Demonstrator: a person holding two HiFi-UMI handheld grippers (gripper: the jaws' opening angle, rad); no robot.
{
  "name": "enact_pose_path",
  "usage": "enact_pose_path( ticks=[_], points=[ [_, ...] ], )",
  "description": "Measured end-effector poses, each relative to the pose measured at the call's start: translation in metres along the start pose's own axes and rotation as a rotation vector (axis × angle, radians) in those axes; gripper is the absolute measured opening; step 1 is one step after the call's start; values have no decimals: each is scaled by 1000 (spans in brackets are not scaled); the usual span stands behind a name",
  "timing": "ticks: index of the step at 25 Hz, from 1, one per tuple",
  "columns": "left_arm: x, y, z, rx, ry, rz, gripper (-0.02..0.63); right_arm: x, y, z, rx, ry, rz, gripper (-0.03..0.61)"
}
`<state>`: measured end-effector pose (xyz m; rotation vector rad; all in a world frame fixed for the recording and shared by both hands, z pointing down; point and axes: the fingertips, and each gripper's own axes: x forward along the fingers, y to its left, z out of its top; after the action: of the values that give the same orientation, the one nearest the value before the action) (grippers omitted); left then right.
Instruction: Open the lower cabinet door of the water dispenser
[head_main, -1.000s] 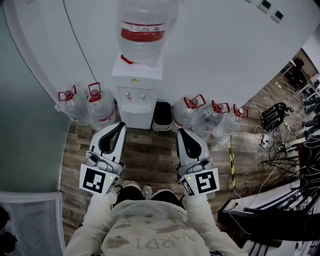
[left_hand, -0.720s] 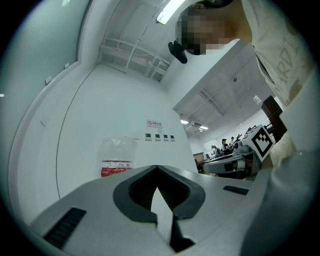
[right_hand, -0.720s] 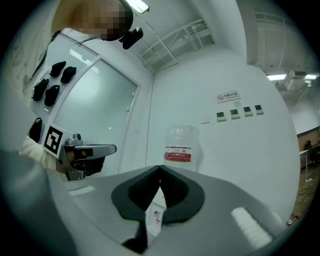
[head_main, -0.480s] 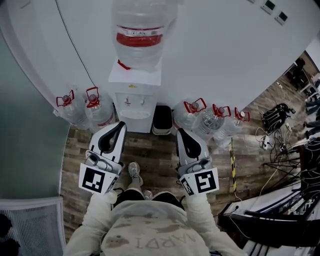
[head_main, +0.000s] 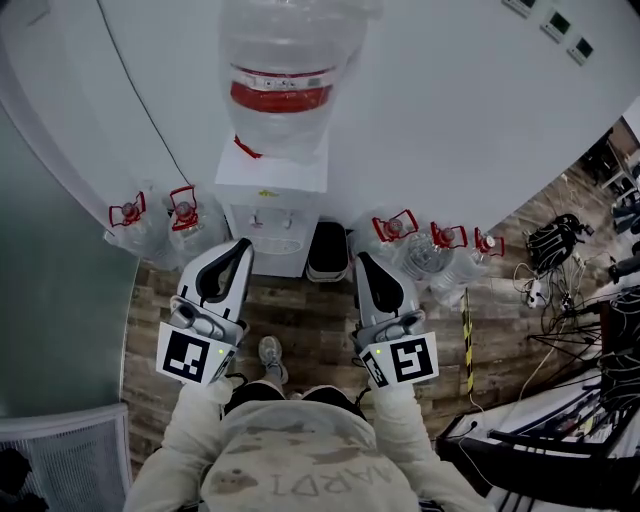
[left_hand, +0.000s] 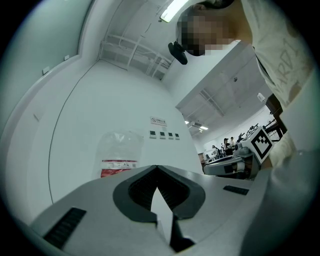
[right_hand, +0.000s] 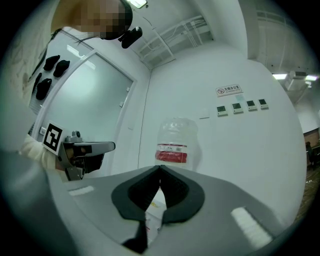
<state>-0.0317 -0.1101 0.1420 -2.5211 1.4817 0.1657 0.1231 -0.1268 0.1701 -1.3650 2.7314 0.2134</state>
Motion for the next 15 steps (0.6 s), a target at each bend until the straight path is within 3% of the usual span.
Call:
enact_pose_path(
  ticks=[15],
  points=[
    [46,56,-65,-39,105,-2,-2,77,-22,-66,60,116,12,11]
  ],
)
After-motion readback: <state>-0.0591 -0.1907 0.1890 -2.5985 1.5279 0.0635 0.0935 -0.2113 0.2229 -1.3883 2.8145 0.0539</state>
